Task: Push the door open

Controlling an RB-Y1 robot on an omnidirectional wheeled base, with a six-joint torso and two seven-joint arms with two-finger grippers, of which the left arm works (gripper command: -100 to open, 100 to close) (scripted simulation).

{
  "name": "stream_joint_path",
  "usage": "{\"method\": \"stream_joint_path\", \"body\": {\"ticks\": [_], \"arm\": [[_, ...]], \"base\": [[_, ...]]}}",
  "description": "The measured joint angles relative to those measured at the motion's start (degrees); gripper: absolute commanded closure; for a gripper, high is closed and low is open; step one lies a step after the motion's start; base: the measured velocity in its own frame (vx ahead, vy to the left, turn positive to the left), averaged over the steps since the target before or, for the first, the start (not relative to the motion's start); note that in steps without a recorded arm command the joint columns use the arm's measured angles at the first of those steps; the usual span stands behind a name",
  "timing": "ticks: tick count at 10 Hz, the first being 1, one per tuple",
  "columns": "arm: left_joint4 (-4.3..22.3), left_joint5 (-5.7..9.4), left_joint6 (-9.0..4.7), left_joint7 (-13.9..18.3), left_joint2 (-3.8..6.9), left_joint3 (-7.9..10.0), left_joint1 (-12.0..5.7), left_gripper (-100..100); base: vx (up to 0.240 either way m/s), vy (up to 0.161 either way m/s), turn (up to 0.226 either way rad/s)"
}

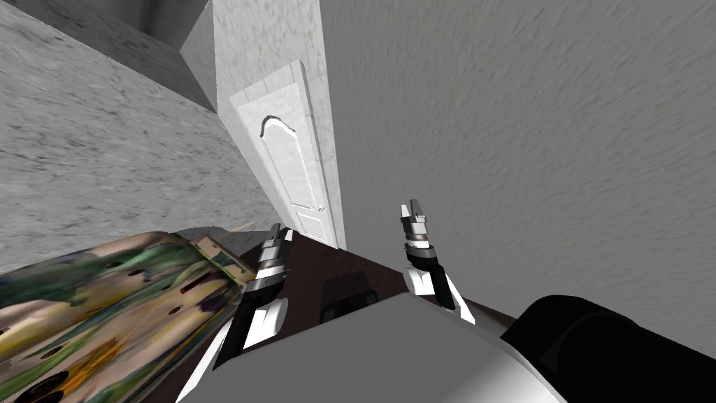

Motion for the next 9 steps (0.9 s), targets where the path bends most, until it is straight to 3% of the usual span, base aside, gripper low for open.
{"method": "stream_joint_path", "body": {"ticks": [9], "arm": [[11.7,2.5,-1.89,-2.72,1.57,-3.94,-2.29,-100]], "base": [[0.119,0.141,-0.123]]}}
